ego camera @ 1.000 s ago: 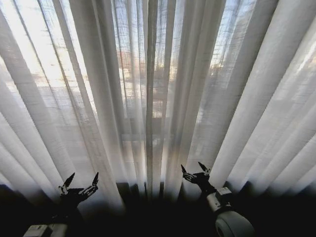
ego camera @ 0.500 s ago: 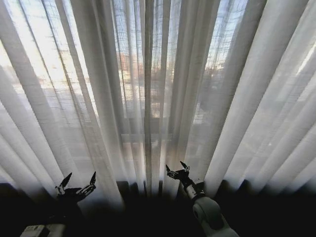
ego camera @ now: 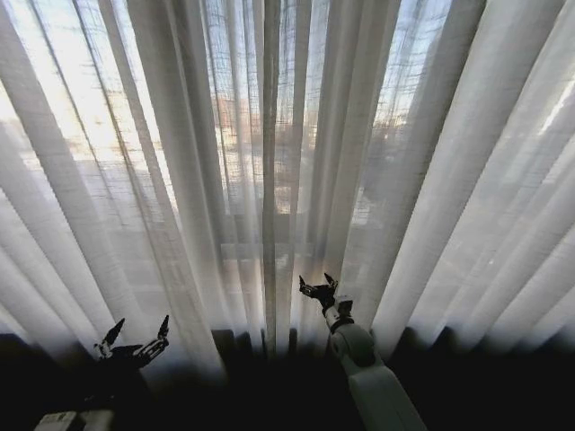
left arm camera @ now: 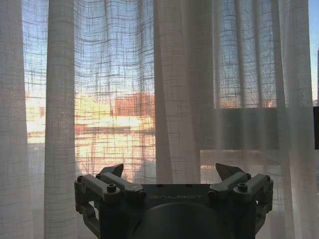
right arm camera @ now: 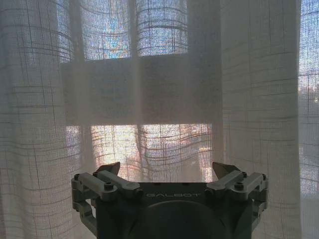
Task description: Open the curtains by pulling them apart, changing their state from closed to fully open.
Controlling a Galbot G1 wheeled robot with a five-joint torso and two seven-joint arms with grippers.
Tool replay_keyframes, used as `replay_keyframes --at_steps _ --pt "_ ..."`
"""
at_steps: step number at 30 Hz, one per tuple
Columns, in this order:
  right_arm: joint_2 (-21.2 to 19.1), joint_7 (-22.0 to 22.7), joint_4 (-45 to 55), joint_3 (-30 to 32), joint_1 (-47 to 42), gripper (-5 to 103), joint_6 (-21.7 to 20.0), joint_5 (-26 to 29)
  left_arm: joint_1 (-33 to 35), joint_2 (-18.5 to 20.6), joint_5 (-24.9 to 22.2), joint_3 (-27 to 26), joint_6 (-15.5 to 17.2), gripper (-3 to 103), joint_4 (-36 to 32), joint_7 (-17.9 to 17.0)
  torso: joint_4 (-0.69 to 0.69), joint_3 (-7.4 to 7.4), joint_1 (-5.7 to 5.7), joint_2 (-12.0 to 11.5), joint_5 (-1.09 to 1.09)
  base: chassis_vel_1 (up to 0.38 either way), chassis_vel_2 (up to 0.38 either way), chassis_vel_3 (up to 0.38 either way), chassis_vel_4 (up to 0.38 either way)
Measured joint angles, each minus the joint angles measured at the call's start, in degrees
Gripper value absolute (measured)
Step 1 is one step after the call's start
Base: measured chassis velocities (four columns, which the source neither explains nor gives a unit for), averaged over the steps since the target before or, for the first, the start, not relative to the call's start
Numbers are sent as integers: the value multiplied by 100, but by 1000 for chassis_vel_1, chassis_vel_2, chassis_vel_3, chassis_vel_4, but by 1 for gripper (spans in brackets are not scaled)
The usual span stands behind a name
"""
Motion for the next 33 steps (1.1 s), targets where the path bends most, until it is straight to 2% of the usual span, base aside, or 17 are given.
replay_keyframes --at_steps 8,10,12,15,16,18,19,22,23,25,28,31,33 --pt "253 218 -499 37 415 101 110 -382 21 -16 -4 -29 -119 100 23 -2 0 0 0 0 0 0 0 0 0" --pt "267 318 -537 42 470 91 124 -402 38 -19 -13 -49 -129 100 19 -3 0 0 0 0 0 0 0 0 0" --pt "266 333 -539 42 479 91 129 -403 39 -19 -18 -51 -129 100 16 -4 0 0 0 0 0 0 0 0 0" --pt "190 360 -531 39 495 75 166 -404 35 -28 -24 -46 -120 100 -6 -7 0 0 0 0 0 0 0 0 0" --pt "190 360 -531 39 495 75 166 -404 35 -28 -24 -46 -120 100 -6 -7 0 0 0 0 0 0 0 0 0" --pt "154 361 -531 39 495 65 207 -403 29 -37 -24 -36 -119 100 -9 -8 0 0 0 0 0 0 0 0 0" --pt "139 362 -531 41 496 65 226 -401 29 -42 -22 -31 -117 100 -12 -8 0 0 0 0 0 0 0 0 0" --pt "130 362 -514 60 491 48 252 -396 37 -51 -18 -30 -118 100 -20 -8 0 0 0 0 0 0 0 0 0" --pt "130 362 -514 60 491 48 252 -396 37 -51 -18 -30 -118 100 -20 -8 0 0 0 0 0 0 0 0 0" --pt "130 362 -500 63 482 37 260 -390 37 -52 -15 -34 -120 100 -32 -9 0 0 -1 0 0 0 0 0 0" --pt "129 362 -492 63 481 32 264 -388 38 -52 -14 -37 -122 100 -50 -9 0 0 0 0 0 0 0 0 0" --pt "118 360 -483 70 477 16 271 -384 53 -70 -11 -39 -130 100 -73 -9 0 0 0 0 0 0 0 0 0" --pt "116 359 -480 73 476 16 272 -383 57 -73 -10 -39 -132 100 -75 -9 0 0 0 0 0 0 0 0 0"
